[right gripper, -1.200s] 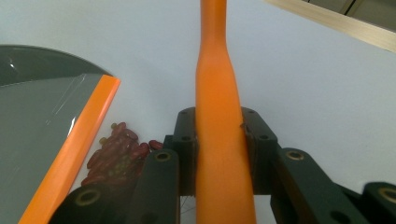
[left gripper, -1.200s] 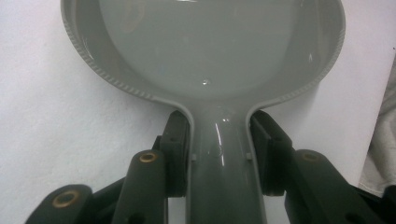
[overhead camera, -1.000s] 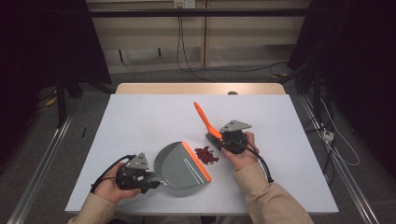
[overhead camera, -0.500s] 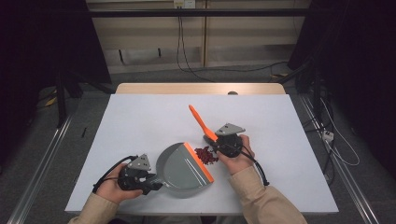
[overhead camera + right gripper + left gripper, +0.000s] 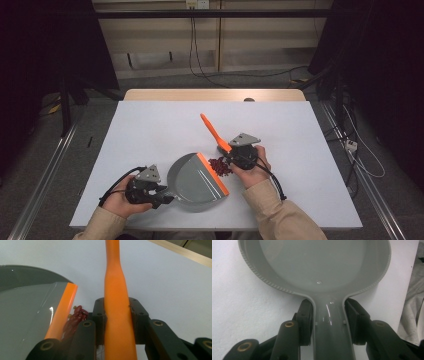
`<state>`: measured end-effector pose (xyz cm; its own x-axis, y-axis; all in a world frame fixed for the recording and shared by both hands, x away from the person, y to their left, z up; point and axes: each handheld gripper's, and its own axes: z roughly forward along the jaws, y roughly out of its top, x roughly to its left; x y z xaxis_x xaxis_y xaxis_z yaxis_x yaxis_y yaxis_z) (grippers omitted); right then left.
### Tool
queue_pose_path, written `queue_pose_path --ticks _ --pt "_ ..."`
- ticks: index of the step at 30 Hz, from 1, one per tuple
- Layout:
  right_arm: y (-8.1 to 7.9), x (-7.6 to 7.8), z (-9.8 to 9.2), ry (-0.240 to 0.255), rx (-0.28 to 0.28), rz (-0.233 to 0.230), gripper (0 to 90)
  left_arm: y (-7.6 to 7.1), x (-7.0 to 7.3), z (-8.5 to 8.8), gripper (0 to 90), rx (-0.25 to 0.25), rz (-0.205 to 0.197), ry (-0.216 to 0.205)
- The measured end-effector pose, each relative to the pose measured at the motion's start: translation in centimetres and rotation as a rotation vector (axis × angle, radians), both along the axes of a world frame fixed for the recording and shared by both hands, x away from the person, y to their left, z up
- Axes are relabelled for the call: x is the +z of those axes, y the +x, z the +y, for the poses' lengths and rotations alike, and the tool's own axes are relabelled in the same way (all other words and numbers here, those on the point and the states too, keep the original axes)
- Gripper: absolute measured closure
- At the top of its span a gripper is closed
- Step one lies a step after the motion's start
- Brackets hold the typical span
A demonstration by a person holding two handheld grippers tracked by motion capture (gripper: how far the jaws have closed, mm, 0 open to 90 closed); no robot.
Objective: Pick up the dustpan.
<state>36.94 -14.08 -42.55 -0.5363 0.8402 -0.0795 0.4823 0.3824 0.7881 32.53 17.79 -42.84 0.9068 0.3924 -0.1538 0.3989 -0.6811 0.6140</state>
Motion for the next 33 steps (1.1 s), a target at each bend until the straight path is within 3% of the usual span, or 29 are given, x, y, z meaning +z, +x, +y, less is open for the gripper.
queue_pose_path --ticks 12,13,24,33 --pt "-0.3 0.0 0.5 -0.005 -0.006 0.005 70.6 0.1 0.1 0.0 62.1 -0.001 0.0 0.02" --pt "-0.3 0.0 0.6 -0.006 -0.011 0.006 70.6 0.0 0.1 -0.1 62.2 0.011 0.005 0.007" --pt "-0.7 0.0 1.5 0.046 -0.017 0.038 70.4 0.2 0.1 -0.3 62.4 0.009 0.009 0.008" --pt "-1.2 0.0 2.4 0.041 -0.013 0.036 70.2 0.1 0.1 -0.5 62.4 0.006 0.014 0.013"
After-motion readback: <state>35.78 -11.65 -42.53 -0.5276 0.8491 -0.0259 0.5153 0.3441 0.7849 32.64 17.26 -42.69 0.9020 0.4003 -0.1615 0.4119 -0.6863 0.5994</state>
